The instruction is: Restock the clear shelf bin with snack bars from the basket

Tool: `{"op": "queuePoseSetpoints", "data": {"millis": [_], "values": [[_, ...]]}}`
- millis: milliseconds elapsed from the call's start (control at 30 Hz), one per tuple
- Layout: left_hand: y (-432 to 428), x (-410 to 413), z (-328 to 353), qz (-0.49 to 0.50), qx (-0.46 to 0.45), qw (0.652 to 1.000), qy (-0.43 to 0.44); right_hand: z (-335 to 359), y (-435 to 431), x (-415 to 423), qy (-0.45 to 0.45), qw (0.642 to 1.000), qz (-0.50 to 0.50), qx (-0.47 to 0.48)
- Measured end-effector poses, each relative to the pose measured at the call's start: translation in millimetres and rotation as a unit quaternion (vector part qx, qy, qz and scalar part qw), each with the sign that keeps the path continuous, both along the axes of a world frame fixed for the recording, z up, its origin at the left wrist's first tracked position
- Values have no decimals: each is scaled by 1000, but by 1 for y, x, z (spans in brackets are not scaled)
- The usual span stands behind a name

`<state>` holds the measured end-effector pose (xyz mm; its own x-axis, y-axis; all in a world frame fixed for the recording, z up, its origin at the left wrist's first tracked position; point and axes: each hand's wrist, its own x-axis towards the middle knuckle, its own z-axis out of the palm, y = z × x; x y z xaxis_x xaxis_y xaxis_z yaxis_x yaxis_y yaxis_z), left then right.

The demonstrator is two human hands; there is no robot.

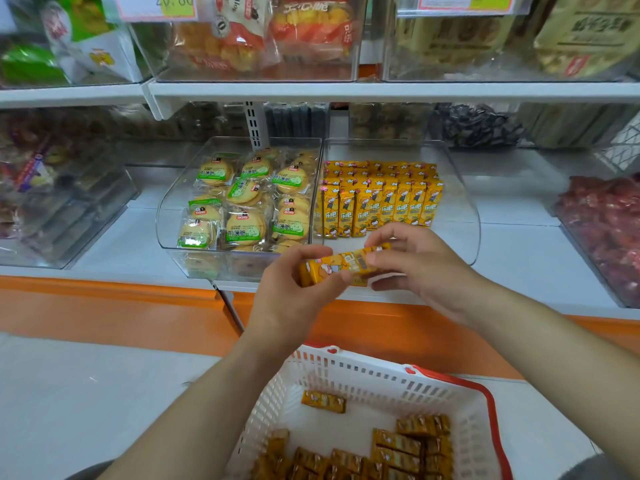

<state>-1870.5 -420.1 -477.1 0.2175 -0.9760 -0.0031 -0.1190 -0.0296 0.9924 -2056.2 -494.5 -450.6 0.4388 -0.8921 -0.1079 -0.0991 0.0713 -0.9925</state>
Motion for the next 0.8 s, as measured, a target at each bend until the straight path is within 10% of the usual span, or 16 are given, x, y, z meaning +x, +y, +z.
{"op": "queuePoseSetpoints", "data": {"millis": [200,400,800], "values": [[-7,5,2,14,21,995,96,-3,7,6,180,971,113,-105],[-13,3,2,15,-9,999,43,4,-1,13,73,989,47,-117],[-50,27,-5,76,-2,934,-349,-14,-118,-15,217,946,-141,-195]]}}
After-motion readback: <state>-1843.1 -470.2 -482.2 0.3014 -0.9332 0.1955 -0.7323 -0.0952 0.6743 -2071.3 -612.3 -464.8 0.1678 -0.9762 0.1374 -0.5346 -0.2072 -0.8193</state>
